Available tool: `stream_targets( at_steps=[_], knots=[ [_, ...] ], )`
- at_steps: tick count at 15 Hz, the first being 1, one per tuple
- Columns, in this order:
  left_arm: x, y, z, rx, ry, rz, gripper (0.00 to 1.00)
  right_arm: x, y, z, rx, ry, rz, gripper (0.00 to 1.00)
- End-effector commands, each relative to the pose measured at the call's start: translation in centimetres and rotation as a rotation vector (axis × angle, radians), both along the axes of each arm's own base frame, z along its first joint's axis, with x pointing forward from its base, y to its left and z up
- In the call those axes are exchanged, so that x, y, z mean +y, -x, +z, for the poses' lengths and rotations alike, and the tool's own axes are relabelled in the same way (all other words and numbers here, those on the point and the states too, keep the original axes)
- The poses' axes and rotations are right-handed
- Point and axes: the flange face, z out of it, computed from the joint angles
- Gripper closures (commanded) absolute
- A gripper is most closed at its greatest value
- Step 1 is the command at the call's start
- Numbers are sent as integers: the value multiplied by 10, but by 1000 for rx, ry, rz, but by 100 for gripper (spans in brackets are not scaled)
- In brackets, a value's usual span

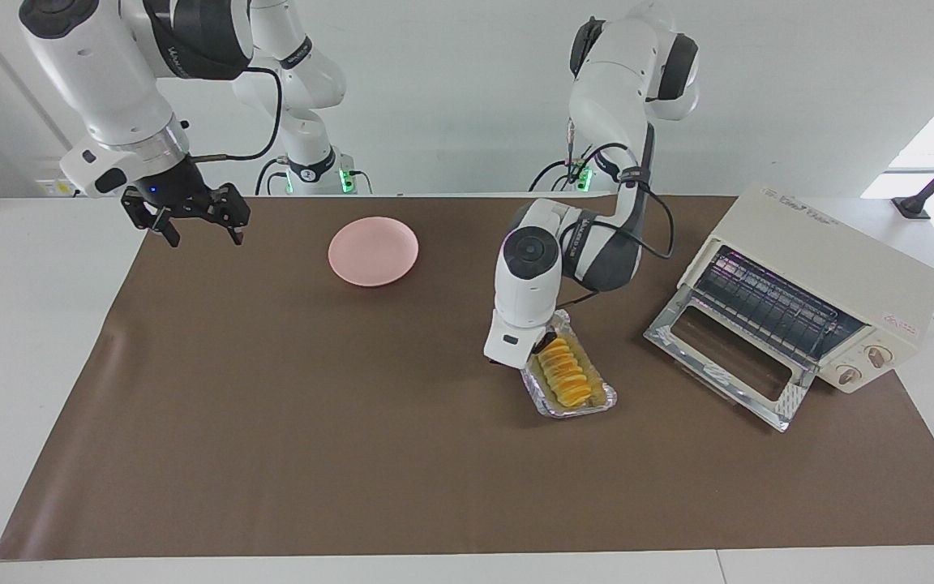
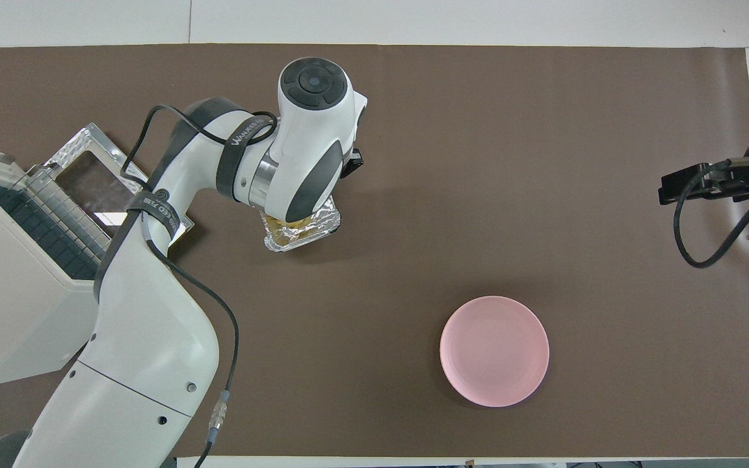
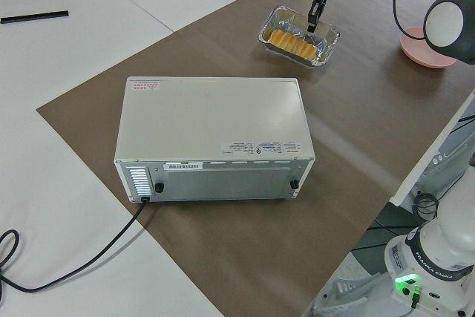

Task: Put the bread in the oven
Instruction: 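Carry the foil tray with the left gripper to the oven opening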

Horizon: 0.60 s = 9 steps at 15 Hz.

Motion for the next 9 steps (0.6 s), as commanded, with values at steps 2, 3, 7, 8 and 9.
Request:
stream_targets(
  at_steps=[2,3,7,8,9],
  knots=[
    [76,-18,82,-16,-9,141,100,-2,-6,7,-42,-18,-20,0],
    [106,-27,89,-9,-9,193,100,-2,-6,7,-42,-18,-20,0],
    [211,-57,88,-2,-25,372,100,-1,-9,8,-62,-17,-19,0],
    [234,-60,83,18,-7,414,100,-1,-10,9,-71,-17,-19,0],
    [254,-62,79,34,-1,452,100,-1,-10,9,-74,-16,-19,0]
  ],
)
